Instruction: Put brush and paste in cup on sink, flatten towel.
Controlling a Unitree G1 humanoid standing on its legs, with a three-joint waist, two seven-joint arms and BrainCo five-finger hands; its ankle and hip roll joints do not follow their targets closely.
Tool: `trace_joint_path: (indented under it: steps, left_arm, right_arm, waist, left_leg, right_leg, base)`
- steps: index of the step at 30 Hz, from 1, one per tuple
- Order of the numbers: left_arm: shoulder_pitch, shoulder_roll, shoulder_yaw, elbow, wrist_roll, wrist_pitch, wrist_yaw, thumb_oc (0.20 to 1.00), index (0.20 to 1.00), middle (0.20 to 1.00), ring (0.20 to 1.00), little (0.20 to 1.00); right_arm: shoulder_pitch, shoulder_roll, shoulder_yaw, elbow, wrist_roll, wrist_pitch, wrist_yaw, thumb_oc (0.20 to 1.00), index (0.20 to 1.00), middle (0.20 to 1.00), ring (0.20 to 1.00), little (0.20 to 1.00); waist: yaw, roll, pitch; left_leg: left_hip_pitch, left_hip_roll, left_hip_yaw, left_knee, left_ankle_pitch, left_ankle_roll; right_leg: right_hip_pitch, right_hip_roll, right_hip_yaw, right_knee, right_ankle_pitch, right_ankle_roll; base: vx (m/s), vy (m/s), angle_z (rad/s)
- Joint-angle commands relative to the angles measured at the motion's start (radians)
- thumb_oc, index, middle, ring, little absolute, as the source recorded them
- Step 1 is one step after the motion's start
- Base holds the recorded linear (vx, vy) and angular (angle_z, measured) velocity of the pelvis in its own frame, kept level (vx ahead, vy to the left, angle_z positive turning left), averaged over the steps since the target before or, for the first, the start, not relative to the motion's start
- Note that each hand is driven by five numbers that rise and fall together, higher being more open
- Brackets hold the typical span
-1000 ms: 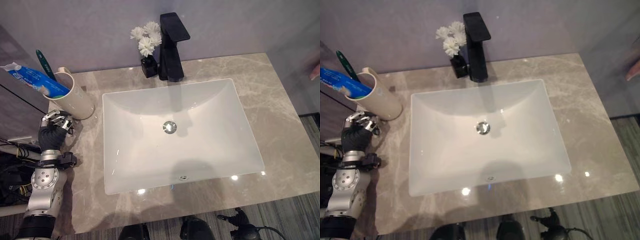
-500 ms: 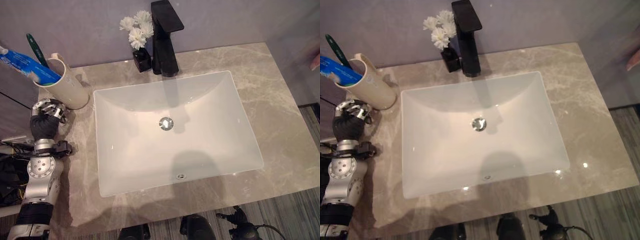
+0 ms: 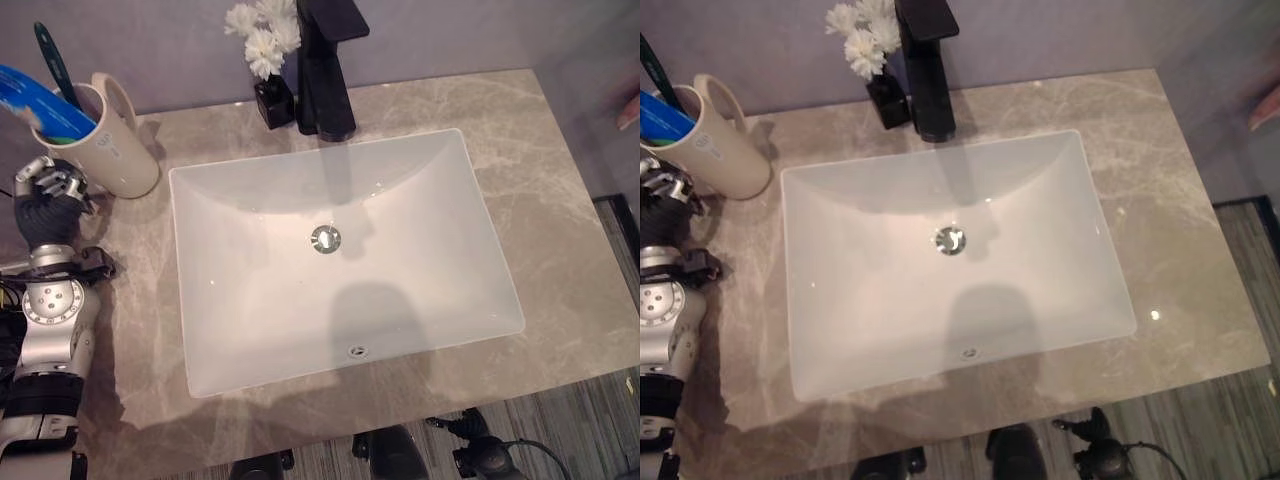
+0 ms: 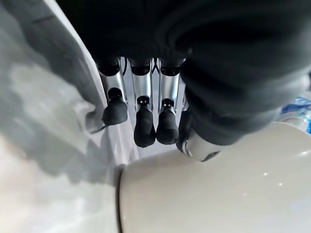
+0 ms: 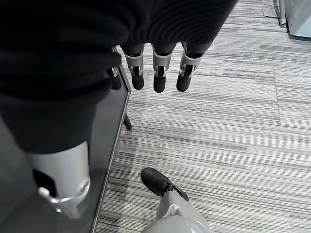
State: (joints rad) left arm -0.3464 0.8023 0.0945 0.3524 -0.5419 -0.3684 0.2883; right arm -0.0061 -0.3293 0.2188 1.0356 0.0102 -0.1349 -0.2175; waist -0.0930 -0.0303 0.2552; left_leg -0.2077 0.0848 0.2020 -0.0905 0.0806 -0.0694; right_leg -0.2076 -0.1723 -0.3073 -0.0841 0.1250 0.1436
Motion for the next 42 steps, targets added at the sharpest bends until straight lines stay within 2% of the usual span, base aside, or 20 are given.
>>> trace_joint_path:
  steps: [1, 7, 15, 22, 34, 42]
  left_arm:
    - [-0.094, 0.028, -0.025, 0.073, 0.003, -0.056, 0.02, 0.2, 0.2, 0.2, 0.2, 0.2]
    - [-0.058, 0.014, -0.017, 0.039, 0.039, -0.048, 0.031, 0.2, 0.2, 0.2, 0.2, 0.2]
    - [0.058, -0.029, 0.046, -0.037, 0.053, -0.05, 0.012, 0.2, 0.2, 0.2, 0.2, 0.2]
    - [-0.043, -0.003, -0.007, 0.04, 0.073, -0.036, 0.038, 0.2, 0.2, 0.2, 0.2, 0.2]
    - [-0.274, 0.097, -0.12, 0.209, 0.081, -0.025, 0.085, 0.2, 0.2, 0.2, 0.2, 0.2]
    - [-0.352, 0.087, -0.183, 0.25, 0.078, -0.022, 0.09, 0.2, 0.2, 0.2, 0.2, 0.2]
  right_arm:
    - [-0.027, -0.021, 0.037, -0.028, 0.034, -0.016, -0.02, 1.0, 1.0, 1.0, 1.0, 1.0]
    - [-0.019, -0.013, 0.035, -0.021, 0.035, -0.018, -0.017, 1.0, 1.0, 1.0, 1.0, 1.0]
    - [-0.016, -0.018, 0.024, -0.002, 0.022, -0.013, -0.014, 1.0, 1.0, 1.0, 1.0, 1.0]
    - [-0.03, -0.038, 0.036, -0.043, 0.017, -0.018, -0.018, 1.0, 1.0, 1.0, 1.0, 1.0]
    - [-0.029, -0.035, 0.058, -0.042, 0.039, -0.026, -0.019, 1.0, 1.0, 1.0, 1.0, 1.0]
    - [-0.03, -0.038, 0.073, -0.064, 0.047, -0.032, -0.021, 1.0, 1.0, 1.0, 1.0, 1.0]
  waist:
    - [-0.019, -0.005, 0.002]
    - [-0.013, -0.005, 0.003]
    - [-0.002, 0.005, -0.001]
    - [-0.008, 0.004, -0.002]
    - [-0.039, -0.011, 0.008]
    - [-0.052, -0.013, 0.01]
  left_leg:
    - [0.026, 0.026, -0.019, 0.003, 0.002, -0.033]
    - [0.035, 0.025, -0.018, 0.003, -0.003, -0.031]
    - [0.043, 0.025, -0.023, 0.003, -0.004, -0.031]
    - [0.018, 0.026, -0.028, 0.003, 0.002, -0.035]
    - [-0.002, 0.03, -0.008, 0.003, 0.006, -0.038]
    - [-0.014, 0.032, 0.004, 0.003, 0.006, -0.039]
  right_leg:
    - [-0.009, -0.066, 0.02, 0.043, 0.098, 0.09]
    - [-0.004, -0.066, 0.022, 0.045, 0.092, 0.087]
    - [0.007, -0.065, 0.017, 0.043, 0.08, 0.081]
    - [-0.004, -0.062, 0.008, 0.024, 0.094, 0.084]
    - [-0.039, -0.053, 0.036, 0.013, 0.121, 0.093]
    - [-0.06, -0.048, 0.055, 0.004, 0.124, 0.095]
  base:
    - [0.0, 0.0, 0.0]
    - [0.0, 0.0, 0.0]
    - [0.0, 0.0, 0.0]
    - [0.0, 0.0, 0.0]
    - [0.01, 0.0, -0.04]
    - [0.02, 0.006, -0.08]
